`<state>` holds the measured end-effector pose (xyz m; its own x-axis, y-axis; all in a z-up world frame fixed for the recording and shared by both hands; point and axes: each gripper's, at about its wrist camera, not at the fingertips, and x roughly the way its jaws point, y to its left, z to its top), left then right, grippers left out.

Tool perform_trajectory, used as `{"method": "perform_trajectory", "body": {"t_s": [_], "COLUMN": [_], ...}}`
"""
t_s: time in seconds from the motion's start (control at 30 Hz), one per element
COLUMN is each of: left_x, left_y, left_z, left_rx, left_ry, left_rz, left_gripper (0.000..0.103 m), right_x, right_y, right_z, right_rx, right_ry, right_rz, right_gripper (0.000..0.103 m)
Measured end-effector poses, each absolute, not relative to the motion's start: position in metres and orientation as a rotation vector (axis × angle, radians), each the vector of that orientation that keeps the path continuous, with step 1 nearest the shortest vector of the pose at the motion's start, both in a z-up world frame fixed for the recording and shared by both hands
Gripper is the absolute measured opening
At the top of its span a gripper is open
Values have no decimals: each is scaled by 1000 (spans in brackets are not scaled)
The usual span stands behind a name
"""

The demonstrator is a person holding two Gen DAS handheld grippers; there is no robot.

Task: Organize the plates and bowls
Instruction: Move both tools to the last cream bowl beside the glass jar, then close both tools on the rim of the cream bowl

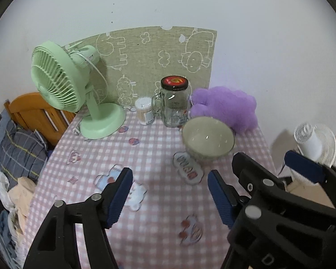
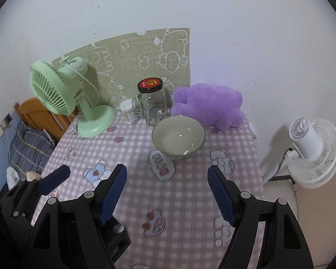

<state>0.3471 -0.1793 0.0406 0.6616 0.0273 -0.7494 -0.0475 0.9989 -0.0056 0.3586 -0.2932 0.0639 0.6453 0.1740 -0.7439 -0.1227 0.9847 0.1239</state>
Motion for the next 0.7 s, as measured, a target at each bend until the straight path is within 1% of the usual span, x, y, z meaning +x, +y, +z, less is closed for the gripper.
{"method": "perform_trajectory", "body": {"t_s": [0.4,0.47,0.57,0.7], "left_x": [431,444,462,482], "left_y": [-201,-205,-210,-212], "left_z": [12,5,-8,-31], "left_rx": [-7,9,6,-25], "left_ry": [857,861,875,902], "left_rz": [67,65,57,42], "left_gripper": [62,59,55,53], "right_x": [444,457,475,495], "right_y": [-314,-317,-322,-326], "right_z": [36,28,14,-5], "right_rx": [72,74,88,95], "right_ry": [862,869,884,907], "right_rz": [141,132,110,92], "right_gripper": [77,73,71,69]}}
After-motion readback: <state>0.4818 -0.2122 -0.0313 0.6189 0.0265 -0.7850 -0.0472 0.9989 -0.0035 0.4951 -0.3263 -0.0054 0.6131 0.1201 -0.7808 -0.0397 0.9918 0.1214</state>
